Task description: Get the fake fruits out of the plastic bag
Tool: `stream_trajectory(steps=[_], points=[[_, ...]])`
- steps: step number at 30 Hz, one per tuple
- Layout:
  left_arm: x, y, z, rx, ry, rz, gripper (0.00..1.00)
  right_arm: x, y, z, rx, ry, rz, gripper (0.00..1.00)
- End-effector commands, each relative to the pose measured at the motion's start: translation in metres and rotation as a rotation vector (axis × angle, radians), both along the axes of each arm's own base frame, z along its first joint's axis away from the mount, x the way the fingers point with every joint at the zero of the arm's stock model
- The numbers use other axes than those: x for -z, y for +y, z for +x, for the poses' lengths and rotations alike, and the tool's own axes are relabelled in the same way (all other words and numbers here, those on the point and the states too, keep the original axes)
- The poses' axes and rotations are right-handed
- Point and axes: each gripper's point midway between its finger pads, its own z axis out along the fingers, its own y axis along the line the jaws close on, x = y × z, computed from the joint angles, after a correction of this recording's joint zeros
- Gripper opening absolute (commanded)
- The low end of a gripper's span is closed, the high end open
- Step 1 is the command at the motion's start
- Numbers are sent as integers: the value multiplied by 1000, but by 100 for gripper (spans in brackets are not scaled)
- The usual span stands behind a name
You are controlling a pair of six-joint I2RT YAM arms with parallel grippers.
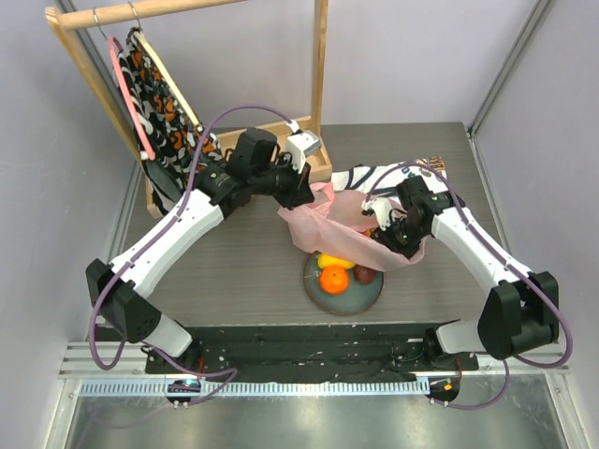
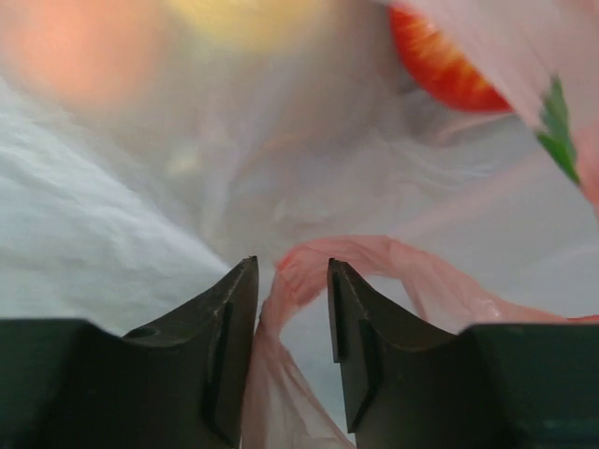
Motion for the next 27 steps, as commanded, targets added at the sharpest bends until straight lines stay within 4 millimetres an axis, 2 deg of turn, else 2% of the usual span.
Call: stream_trajectory(steps=[1,2,3,5,6,7,8,9,10,11,12,13,14,15,16,17,18,19,20,21,22,23,24,25,26,27], points=[[2,13,-13,18,-25,22,0,2,-29,33,141,-173,-160,46],[3,14,-13,15,-23,26,0,1,-32,44,165,-213,-176,49],[6,15,-9,24,-57,50,0,0,-44,54,199,-249,-244,62],[10,15,6,0,-90,80,0,-1,-54,78,225,-293,-307,66],[1,20,22,-56,-151,106,0,-3,-69,91,265,-320,-381,63],[-7,19,35,-88,-195,104,0,-8,-74,113,295,-350,-397,58],[-3,20,52,-127,-206,124,0,-11,-81,127,322,-359,-417,49],[-27,21,70,-185,-264,102,0,-15,-100,140,384,-364,-435,30],[-39,23,87,-226,-299,87,0,-36,-107,167,433,-430,-432,23],[-50,23,103,-262,-329,70,0,-24,-119,182,458,-401,-462,19],[-62,19,121,-287,-366,44,0,-27,-139,195,506,-409,-481,12],[-84,21,142,-334,-460,4,0,-48,-152,220,553,-469,-482,9],[-94,20,153,-348,-509,-8,0,-37,-160,235,564,-450,-497,8],[-101,14,172,-366,-558,-14,0,-40,-177,248,608,-460,-509,6],[-119,16,186,-393,-628,-29,0,-73,-197,273,680,-544,-493,1],[-124,17,200,-430,-648,-25,0,-68,-204,286,697,-543,-500,1],[-147,14,214,-450,-690,-64,0,-82,-211,295,720,-576,-493,1],[-153,17,223,-465,-692,-69,0,-114,-219,309,756,-655,-476,1],[-165,16,227,-480,-706,-97,0,-126,-221,314,771,-683,-467,1],[-201,19,223,-495,-765,-155,0,-141,-222,316,790,-716,-447,1],[-203,16,226,-493,-777,-166,0,-163,-220,318,806,-762,-417,1],[-215,15,222,-483,-793,-199,0,-170,-214,318,806,-774,-371,1],[-213,15,221,-479,-788,-203,0,-193,-209,309,809,-812,-336,1],[-233,21,209,-486,-818,-237,0,-187,-205,304,807,-795,-318,1],[-233,18,200,-449,-806,-260,0,-183,-193,299,797,-773,-251,1],[-202,15,203,-434,-747,-222,0,-192,-187,286,789,-778,-229,1]])
